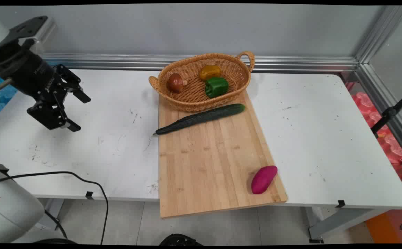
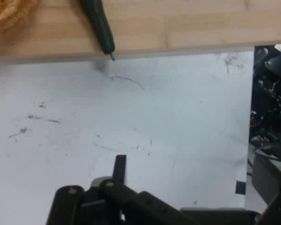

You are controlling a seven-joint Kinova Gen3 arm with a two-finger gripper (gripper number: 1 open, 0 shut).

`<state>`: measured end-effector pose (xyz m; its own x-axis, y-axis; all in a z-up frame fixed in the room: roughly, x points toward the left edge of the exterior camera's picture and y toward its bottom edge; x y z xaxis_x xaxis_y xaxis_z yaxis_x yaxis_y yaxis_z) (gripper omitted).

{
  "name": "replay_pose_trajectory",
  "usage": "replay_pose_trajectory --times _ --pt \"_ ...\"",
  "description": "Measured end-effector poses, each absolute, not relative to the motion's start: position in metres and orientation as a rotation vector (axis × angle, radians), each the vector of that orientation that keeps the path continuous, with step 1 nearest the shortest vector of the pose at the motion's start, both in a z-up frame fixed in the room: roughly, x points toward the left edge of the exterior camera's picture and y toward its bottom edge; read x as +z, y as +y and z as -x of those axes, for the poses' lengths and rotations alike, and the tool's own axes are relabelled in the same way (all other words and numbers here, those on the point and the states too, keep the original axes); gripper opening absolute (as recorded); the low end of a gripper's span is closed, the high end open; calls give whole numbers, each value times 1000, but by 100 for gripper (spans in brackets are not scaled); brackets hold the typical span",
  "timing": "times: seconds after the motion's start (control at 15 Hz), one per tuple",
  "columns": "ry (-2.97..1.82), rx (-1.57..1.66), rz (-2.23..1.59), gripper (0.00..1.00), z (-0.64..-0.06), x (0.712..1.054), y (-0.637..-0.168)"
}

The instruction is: Pick up the cucumber from the cutting board

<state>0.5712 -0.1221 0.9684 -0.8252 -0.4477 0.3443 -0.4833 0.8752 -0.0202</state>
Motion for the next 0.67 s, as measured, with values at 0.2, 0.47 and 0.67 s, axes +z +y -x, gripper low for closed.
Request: replay_pose_trajectory --times 0.2,0.47,0.67 --pt "-2685 184 -753 100 -565 961 -126" --pt "-2649 230 -835 100 -546 941 -145" --pt "-2615 260 -893 100 -523 918 -168"
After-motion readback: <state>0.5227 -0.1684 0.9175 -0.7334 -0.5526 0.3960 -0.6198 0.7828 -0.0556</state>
